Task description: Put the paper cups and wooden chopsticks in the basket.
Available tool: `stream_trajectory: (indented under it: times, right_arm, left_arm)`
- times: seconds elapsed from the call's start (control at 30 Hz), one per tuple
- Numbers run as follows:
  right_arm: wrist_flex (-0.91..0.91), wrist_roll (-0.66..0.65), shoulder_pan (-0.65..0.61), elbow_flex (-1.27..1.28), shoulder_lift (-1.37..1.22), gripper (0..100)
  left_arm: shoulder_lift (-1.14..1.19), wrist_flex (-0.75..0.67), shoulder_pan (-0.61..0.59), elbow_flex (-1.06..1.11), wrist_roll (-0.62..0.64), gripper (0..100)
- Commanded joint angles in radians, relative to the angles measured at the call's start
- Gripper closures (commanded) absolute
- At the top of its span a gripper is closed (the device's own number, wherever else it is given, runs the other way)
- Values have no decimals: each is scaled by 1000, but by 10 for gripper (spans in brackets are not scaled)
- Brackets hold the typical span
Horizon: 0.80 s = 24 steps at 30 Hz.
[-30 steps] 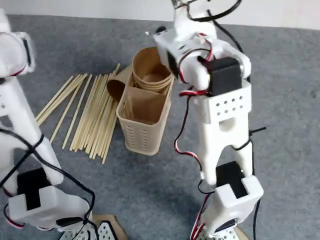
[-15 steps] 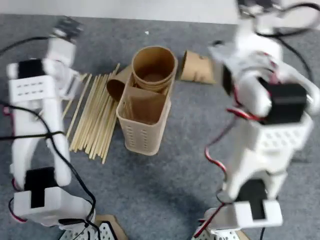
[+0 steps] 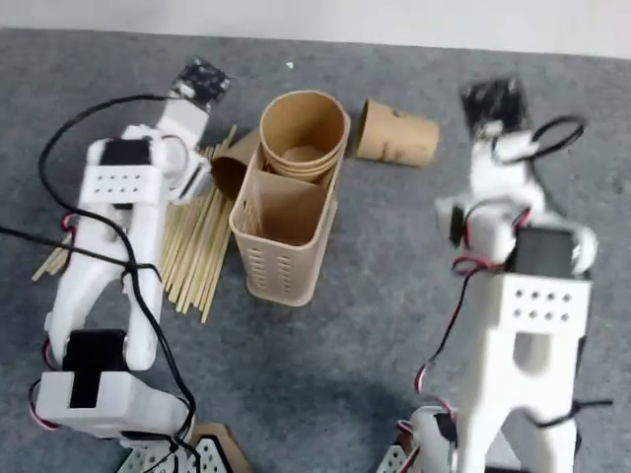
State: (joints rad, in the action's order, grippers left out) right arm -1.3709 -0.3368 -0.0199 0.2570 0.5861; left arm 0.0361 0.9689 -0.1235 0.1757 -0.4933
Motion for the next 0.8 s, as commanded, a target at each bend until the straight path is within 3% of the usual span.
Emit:
stream_trajectory:
  times: [0.0,0.3,0.43,0.77]
  right_arm:
    - [188,-3,10,380,183,735]
    - [354,49,7,763,410,735]
    - [417,75,5,872,489,735]
    - [487,75,-39,1046,581,735]
  left_arm:
    - [-7,-61,42,15,-6,761]
    - [229,-295,51,-47,8,765]
    - [349,-299,48,-225,84,765]
    - [496,-276,94,-536,89,766]
